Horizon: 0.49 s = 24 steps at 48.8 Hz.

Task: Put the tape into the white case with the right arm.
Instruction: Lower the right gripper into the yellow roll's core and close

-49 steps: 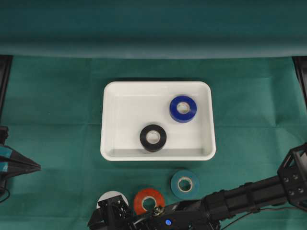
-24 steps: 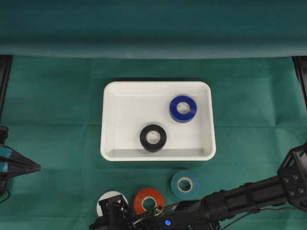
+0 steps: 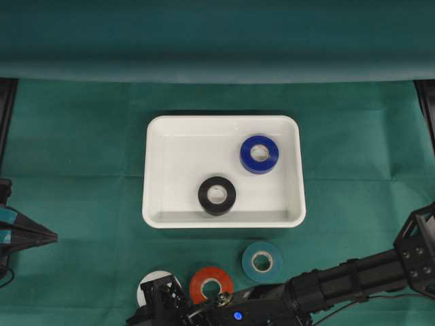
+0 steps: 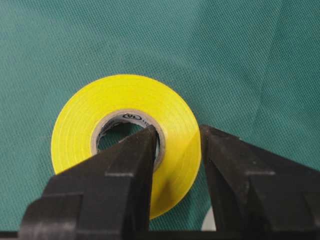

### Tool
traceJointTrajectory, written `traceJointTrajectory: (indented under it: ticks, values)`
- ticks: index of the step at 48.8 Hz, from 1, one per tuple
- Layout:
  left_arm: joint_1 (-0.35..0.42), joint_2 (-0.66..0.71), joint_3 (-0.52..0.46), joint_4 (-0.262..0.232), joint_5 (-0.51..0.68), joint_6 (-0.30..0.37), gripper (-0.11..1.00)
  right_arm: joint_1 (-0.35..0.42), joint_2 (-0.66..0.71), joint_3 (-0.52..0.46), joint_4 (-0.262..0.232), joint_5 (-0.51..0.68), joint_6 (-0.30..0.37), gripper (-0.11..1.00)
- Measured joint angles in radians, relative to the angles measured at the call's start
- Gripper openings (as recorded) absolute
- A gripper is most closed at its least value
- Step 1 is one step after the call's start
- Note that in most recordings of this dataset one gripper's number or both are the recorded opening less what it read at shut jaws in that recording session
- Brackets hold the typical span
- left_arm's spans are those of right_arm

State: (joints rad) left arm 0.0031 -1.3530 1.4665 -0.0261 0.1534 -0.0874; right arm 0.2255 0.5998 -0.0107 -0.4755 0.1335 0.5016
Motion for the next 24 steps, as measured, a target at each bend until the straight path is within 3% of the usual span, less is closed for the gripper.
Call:
traceJointTrajectory:
  ticks: [24]
  values:
    - [0.000,0.000,0.000,0.000,0.000,0.000,0.00,0.000,-0.133,0.002,-0.003,0.123,-0.005,0.01]
